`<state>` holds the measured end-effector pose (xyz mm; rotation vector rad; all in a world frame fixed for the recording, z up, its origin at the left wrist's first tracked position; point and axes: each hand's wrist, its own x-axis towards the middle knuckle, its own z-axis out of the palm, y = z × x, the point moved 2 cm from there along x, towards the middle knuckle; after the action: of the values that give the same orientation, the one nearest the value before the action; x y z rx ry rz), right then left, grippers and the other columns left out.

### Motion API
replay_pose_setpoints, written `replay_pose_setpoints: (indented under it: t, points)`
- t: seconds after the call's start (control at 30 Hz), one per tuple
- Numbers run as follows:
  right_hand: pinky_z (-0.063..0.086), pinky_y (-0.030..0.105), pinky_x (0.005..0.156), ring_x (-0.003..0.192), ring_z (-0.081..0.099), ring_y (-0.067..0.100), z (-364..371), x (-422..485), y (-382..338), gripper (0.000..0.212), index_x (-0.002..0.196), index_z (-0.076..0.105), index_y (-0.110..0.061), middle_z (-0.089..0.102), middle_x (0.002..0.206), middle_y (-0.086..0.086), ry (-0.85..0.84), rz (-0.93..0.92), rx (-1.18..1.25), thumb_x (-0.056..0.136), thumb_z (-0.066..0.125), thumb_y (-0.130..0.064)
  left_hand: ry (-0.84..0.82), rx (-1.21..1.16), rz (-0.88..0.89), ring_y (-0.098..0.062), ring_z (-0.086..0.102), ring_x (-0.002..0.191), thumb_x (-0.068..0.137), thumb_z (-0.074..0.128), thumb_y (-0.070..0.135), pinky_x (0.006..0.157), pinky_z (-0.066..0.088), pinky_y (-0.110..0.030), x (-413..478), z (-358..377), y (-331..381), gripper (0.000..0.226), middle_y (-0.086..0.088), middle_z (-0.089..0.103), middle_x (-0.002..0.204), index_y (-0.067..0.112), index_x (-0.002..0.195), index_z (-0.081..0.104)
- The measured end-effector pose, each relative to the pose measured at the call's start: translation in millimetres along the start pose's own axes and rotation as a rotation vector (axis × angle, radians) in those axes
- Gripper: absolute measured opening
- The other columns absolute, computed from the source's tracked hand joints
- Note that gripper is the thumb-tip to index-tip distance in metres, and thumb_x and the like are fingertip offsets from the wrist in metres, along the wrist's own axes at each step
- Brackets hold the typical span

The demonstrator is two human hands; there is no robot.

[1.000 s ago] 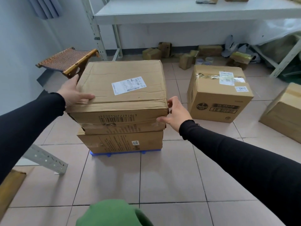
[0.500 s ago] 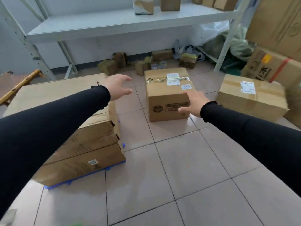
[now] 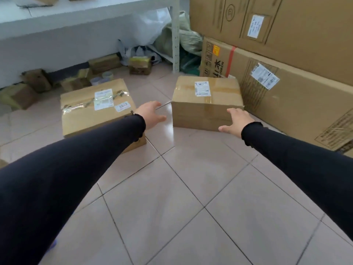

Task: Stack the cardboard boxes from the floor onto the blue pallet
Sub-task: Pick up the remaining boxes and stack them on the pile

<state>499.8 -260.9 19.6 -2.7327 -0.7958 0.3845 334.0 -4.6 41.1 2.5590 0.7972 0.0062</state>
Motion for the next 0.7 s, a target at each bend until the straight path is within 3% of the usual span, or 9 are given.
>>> replay_pose_setpoints:
  t: [0.13,0.33,0.47,0.63,0.7]
  points:
    - [0.035,0.046,0.109,0.142,0.033,0.034,6.9,37.2,62.0,0.087,0.155,0.027,-0.01,0.036,0.155,0.015,-0.021,0.126,0.05,0.088,0.068,-0.046,-0.026,-0.007,-0.025,-0.028,0.042,0.141,0.097,0.061,0.039,0.11,0.035,-0.037,51.6,41.5,23.9,0.069,-0.009,0.042,0.156,0.016,0.156,0.033]
    - [0.037,0.045,0.111,0.145,0.033,0.032,24.1,91.2,103.6,0.093,0.159,0.013,-0.012,0.025,0.162,0.013,-0.044,0.231,0.172,0.089,0.067,-0.043,-0.016,-0.086,-0.11,-0.032,0.052,0.13,0.097,0.062,0.034,0.098,0.044,-0.038,113.6,82.4,30.2,0.066,-0.013,0.05,0.147,0.012,0.153,0.035]
    - [0.043,0.044,0.103,0.139,0.041,0.035,35.9,113.3,111.1,0.098,0.16,0.002,-0.018,0.028,0.162,0.012,-0.065,0.292,0.319,0.091,0.068,-0.038,-0.008,-0.143,-0.16,-0.032,0.053,0.128,0.096,0.064,0.034,0.092,0.044,-0.035,142.9,101.6,23.8,0.07,-0.011,0.049,0.147,0.011,0.153,0.031]
    - [0.045,0.037,0.084,0.124,0.053,0.036,42.2,127.7,107.8,0.098,0.159,-0.006,-0.022,0.039,0.154,0.016,-0.095,0.303,0.355,0.093,0.065,-0.035,-0.067,-0.157,-0.225,-0.034,0.051,0.131,0.091,0.066,0.043,0.101,0.048,-0.046,166.6,105.8,17.3,0.094,-0.012,0.033,0.16,0.014,0.16,0.009]
    - [0.045,0.036,0.081,0.121,0.055,0.035,41.9,132.3,105.9,0.097,0.159,-0.008,-0.022,0.04,0.154,0.015,-0.094,0.308,0.375,0.094,0.064,-0.035,-0.069,-0.18,-0.23,-0.035,0.054,0.126,0.089,0.068,0.045,0.097,0.049,-0.045,175.0,105.2,15.2,0.097,-0.012,0.042,0.153,0.012,0.159,0.01]
